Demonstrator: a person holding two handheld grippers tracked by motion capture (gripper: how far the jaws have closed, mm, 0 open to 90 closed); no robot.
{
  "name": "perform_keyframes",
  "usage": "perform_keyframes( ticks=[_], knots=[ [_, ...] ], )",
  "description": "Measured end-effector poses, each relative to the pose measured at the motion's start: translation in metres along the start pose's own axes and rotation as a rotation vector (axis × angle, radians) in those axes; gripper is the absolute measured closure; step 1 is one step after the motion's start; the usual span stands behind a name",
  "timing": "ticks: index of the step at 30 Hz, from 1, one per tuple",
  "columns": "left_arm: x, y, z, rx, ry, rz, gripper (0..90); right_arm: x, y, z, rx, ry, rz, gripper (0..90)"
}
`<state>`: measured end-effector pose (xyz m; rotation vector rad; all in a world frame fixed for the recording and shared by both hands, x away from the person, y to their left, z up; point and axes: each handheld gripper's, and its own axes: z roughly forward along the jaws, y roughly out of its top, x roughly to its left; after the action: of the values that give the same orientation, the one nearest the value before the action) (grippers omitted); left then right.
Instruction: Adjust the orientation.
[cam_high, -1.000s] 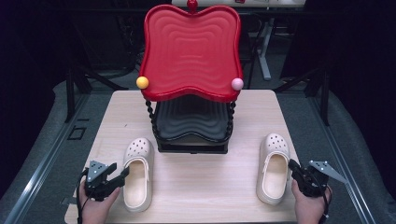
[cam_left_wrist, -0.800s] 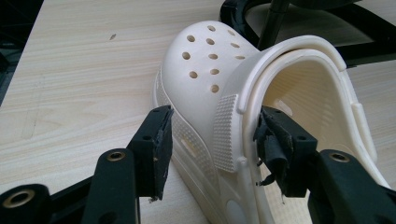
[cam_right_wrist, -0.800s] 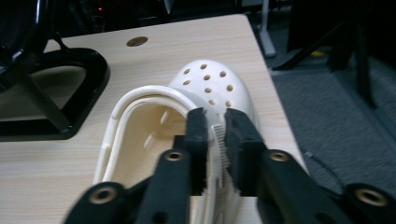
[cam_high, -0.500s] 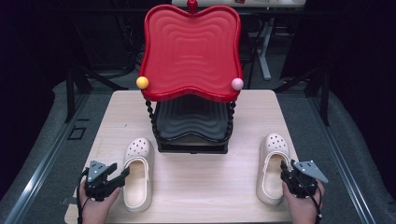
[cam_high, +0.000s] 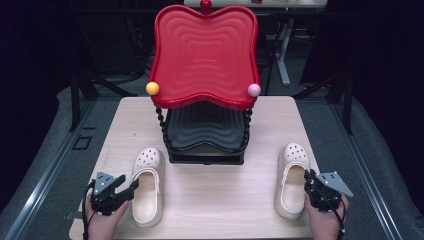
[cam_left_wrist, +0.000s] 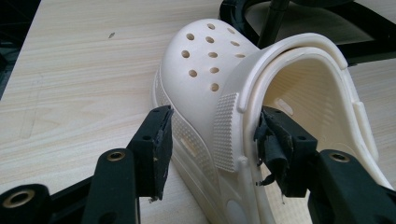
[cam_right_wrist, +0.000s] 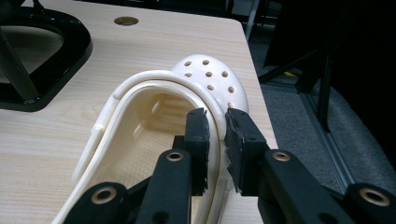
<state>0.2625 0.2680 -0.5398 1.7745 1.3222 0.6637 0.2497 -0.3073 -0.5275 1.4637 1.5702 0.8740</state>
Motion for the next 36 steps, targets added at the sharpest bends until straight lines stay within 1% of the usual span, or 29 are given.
perform_keyframes(
  ticks=[2, 3, 4, 5, 6, 8, 9, 10, 11, 12, 13, 15, 16, 17, 18, 19, 20, 22, 24, 25, 26, 27, 28, 31, 32, 33, 35, 36],
  knots=[
    [0.0, 0.0, 0.001, 0.004, -0.001, 0.0, 46.5, 0.0, 0.0, 0.001, 0.001, 0.013, 0.007, 76.0],
    [0.0, 0.0, 0.001, 0.004, -0.001, 0.0, 46.5, 0.0, 0.0, 0.001, 0.001, 0.013, 0.007, 76.0],
    [0.0, 0.0, 0.001, 0.01, 0.0, 0.002, 46.5, 0.001, -0.001, 0.001, -0.002, 0.01, 0.008, 72.9],
    [0.0, 0.0, 0.001, 0.008, 0.0, 0.002, 46.5, 0.001, -0.001, 0.001, -0.002, 0.01, 0.008, 72.9],
    [0.0, 0.0, 0.0, 0.003, -0.002, 0.0, 46.5, 0.003, 0.0, 0.0, -0.001, -0.001, -0.014, 70.6],
    [0.0, 0.0, 0.0, 0.002, -0.002, 0.0, 46.5, 0.004, -0.001, 0.001, -0.001, -0.005, -0.023, 69.5],
    [0.0, 0.0, 0.0, 0.004, 0.0, -0.002, 46.5, 0.007, -0.001, 0.001, 0.001, -0.016, -0.046, 67.6],
    [0.0, 0.0, 0.0, 0.004, 0.0, -0.002, 46.5, 0.007, -0.001, 0.001, 0.001, -0.016, -0.046, 67.6],
    [0.001, 0.0, 0.0, 0.003, 0.0, -0.002, 46.5, 0.008, -0.001, 0.001, 0.003, -0.029, -0.065, 66.0],
    [0.001, 0.0, 0.0, 0.003, 0.0, -0.002, 46.5, 0.008, -0.001, 0.001, 0.003, -0.029, -0.065, 66.0],
    [0.001, 0.0, 0.0, 0.002, 0.0, -0.002, 46.5, 0.009, -0.001, 0.002, -0.001, -0.047, -0.07, 64.9],
    [0.001, 0.0, 0.0, 0.001, -0.001, -0.002, 46.5, 0.008, -0.001, 0.002, 0.006, -0.045, -0.065, 64.9],
    [0.001, 0.0, 0.0, 0.001, -0.001, -0.002, 46.5, 0.007, -0.003, 0.005, 0.028, -0.049, -0.054, 65.2],
    [0.001, 0.0, 0.001, 0.001, -0.001, -0.003, 46.5, 0.006, -0.003, 0.006, 0.04, -0.048, -0.053, 65.5],
    [0.001, 0.0, 0.001, 0.001, -0.001, -0.003, 46.5, 0.006, -0.003, 0.006, 0.04, -0.048, -0.053, 65.5],
    [0.001, 0.0, 0.001, 0.001, -0.001, -0.003, 46.5, 0.005, -0.004, 0.008, 0.06, -0.053, -0.049, 67.4],
    [0.001, 0.0, 0.001, 0.004, -0.001, -0.002, 46.5, 0.003, -0.005, 0.01, 0.065, -0.058, -0.045, 73.1],
    [0.001, 0.0, 0.001, 0.003, -0.001, -0.002, 46.6, 0.003, -0.005, 0.01, 0.071, -0.054, -0.052, 73.6],
    [0.001, 0.0, 0.001, 0.004, -0.003, -0.001, 46.5, 0.002, -0.003, 0.01, 0.083, -0.044, -0.053, 74.9],
    [0.0, 0.0, 0.001, 0.003, -0.003, 0.0, 46.5, 0.002, -0.002, 0.009, 0.084, -0.031, -0.044, 74.9],
    [0.0, 0.0, 0.001, 0.003, -0.003, 0.0, 46.5, 0.002, -0.002, 0.009, 0.084, -0.031, -0.044, 74.9],
    [0.0, 0.0, 0.001, 0.001, -0.004, -0.001, 46.5, 0.005, 0.0, 0.007, 0.084, -0.008, -0.05, 75.2],
    [0.0, 0.0, 0.001, 0.001, -0.004, -0.001, 46.5, 0.006, 0.0, 0.007, 0.083, 0.0, -0.061, 75.4],
    [0.001, 0.0, 0.0, 0.0, -0.002, -0.003, 46.5, 0.014, 0.002, 0.005, 0.065, 0.044, -0.084, 76.1],
    [0.001, 0.0, 0.0, 0.0, -0.002, -0.002, 46.5, 0.017, 0.003, 0.004, 0.063, 0.055, -0.086, 76.2],
    [0.001, 0.0, 0.0, 0.0, -0.002, -0.002, 46.5, 0.017, 0.003, 0.004, 0.063, 0.055, -0.086, 76.2],
    [0.001, 0.0, 0.0, 0.0, -0.002, -0.001, 46.5, 0.027, 0.005, 0.0, 0.053, 0.087, -0.093, 76.3],
    [0.001, 0.0, 0.0, 0.0, -0.002, -0.001, 46.5, 0.027, 0.005, 0.0, 0.053, 0.087, -0.093, 76.3]
  ],
)
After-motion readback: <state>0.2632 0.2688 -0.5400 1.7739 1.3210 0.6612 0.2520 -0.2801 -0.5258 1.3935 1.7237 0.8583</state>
